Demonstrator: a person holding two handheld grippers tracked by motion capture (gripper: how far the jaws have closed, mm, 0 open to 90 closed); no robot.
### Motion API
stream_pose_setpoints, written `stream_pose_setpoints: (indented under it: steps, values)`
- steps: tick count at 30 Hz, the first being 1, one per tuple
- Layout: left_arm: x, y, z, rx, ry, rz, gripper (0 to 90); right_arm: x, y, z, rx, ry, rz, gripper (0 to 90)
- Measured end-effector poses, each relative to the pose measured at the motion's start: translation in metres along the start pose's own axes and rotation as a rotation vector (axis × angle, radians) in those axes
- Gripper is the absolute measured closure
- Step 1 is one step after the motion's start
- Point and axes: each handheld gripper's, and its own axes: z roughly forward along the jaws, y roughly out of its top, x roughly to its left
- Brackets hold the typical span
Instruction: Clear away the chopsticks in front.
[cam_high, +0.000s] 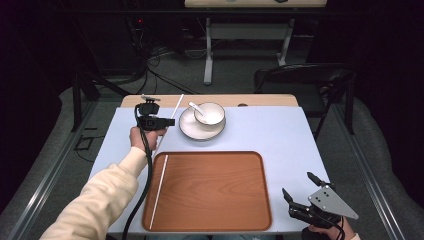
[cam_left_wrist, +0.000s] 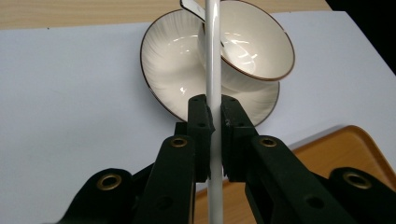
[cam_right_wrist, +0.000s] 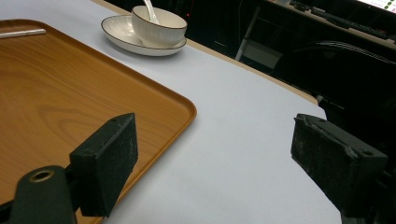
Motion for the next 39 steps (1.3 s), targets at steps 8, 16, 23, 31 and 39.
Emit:
stream_pose_setpoints:
  steps: [8, 16, 23, 31, 39]
  values:
    - [-0.007, -0.030, -0.019, -0.032, -0.032, -0.015, 84.3, 0.000, 0.000, 0.000, 0.001, 0.000, -0.001, 14.3]
    - [-0.008, -0.062, -0.032, -0.042, -0.060, -0.034, 84.3, 0.000, 0.000, 0.000, 0.002, -0.002, -0.003, 14.3]
    - [-0.008, -0.091, -0.039, -0.050, -0.066, -0.059, 84.3, 0.000, 0.000, 0.000, 0.002, -0.002, -0.003, 14.3]
    - [-0.001, -0.126, -0.042, -0.043, -0.051, -0.100, 84.3, 0.000, 0.000, 0.000, 0.001, -0.001, -0.001, 14.3]
    - [0.005, -0.148, -0.041, -0.016, -0.023, -0.160, 84.2, 0.000, 0.000, 0.001, 0.003, -0.003, -0.004, 14.3]
